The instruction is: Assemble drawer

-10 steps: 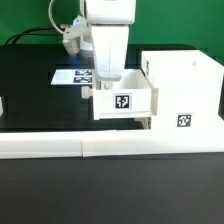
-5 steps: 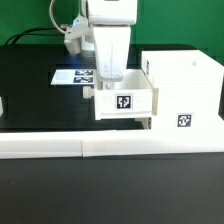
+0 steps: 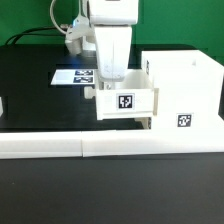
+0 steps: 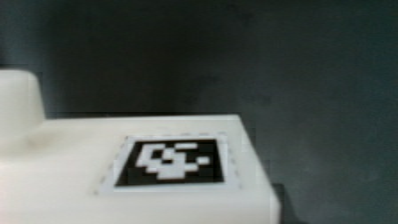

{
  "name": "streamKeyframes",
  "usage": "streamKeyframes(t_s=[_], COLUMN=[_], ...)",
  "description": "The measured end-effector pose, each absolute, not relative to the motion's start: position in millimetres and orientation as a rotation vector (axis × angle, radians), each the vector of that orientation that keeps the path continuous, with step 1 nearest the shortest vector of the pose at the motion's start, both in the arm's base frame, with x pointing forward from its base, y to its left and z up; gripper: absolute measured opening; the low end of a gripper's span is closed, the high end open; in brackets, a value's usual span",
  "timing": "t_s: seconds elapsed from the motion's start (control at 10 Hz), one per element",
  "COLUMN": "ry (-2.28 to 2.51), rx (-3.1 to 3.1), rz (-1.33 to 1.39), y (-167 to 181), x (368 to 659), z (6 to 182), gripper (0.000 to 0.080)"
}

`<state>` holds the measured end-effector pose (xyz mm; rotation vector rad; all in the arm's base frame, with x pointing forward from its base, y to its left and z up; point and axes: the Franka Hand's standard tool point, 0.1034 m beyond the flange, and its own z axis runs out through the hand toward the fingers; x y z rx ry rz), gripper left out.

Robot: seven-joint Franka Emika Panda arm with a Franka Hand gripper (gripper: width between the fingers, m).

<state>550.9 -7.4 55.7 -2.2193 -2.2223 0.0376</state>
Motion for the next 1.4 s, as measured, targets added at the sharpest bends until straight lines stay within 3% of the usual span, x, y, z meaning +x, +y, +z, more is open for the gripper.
streamKeyframes(t_s=[1.4], ry=[-2.229], rx=[-2.23], rz=[0.002], y=[0.5], x=[552.5], z=[54.1], gripper=[0.0042])
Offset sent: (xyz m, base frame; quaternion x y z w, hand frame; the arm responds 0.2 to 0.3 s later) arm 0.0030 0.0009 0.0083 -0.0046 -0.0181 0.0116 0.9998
